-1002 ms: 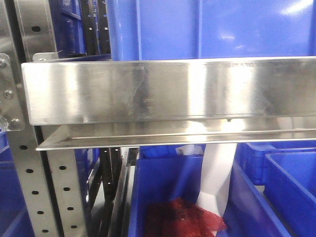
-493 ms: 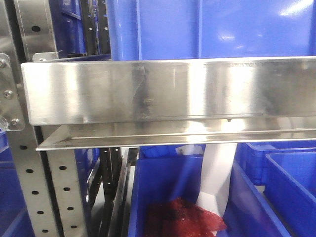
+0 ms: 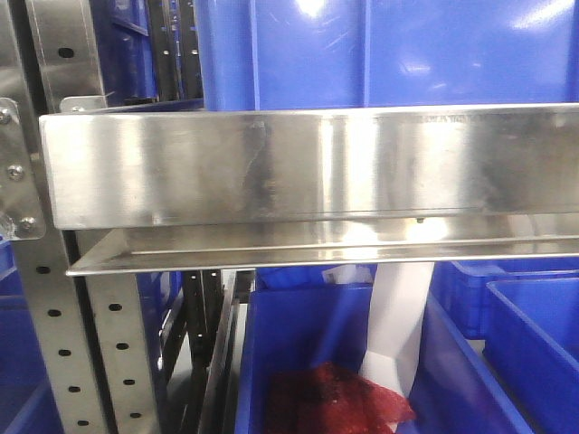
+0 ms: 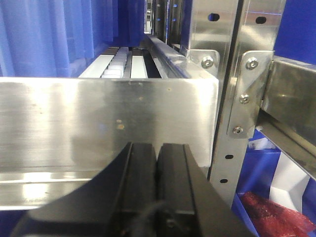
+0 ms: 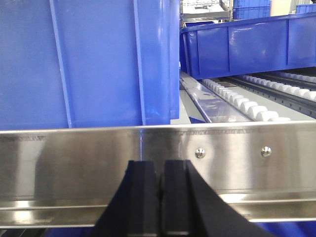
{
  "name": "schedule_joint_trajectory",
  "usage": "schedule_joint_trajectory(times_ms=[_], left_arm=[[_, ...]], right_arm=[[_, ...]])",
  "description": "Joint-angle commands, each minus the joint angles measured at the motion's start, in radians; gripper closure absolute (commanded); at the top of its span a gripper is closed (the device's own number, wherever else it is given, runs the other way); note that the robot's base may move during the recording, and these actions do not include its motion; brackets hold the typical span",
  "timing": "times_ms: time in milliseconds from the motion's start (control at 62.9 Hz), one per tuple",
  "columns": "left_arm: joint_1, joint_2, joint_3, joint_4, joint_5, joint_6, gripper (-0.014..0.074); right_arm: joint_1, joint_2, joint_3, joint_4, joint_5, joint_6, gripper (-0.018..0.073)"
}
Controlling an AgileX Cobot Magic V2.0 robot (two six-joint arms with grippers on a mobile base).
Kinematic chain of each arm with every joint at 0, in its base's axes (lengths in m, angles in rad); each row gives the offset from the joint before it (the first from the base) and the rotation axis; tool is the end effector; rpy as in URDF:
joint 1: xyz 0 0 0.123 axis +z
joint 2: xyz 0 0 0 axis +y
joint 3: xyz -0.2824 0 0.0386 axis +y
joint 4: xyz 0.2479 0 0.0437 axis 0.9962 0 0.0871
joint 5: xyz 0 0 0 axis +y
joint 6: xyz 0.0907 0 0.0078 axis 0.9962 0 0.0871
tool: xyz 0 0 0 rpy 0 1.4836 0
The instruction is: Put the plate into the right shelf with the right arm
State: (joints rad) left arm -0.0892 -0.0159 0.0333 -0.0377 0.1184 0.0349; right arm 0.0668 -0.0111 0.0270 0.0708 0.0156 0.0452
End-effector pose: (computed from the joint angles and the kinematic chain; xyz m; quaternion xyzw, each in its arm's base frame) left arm 0.0563 -0.0054 0.1919 0.0329 0.7233 -0.0332 0.6889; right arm 0.0565 0.0039 0.2032 0.0165 0.6869 0.0667 0.7235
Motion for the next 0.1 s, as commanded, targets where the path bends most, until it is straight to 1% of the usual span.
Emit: schedule_joint_trajectory(times_ms=[0,80], left_arm=[[-0.001,-0.005,0.008,-0.004,-0.086,-0.003,0.0643],[-0.001,-0.005,0.008,-0.004,-0.086,-0.003,0.0643]], right_arm=[[-0.005,-0.012,-0.005,-0.009,-0.097,0.000,0.0504],[-0.005,-0.012,-0.005,-0.009,-0.097,0.000,0.0504]])
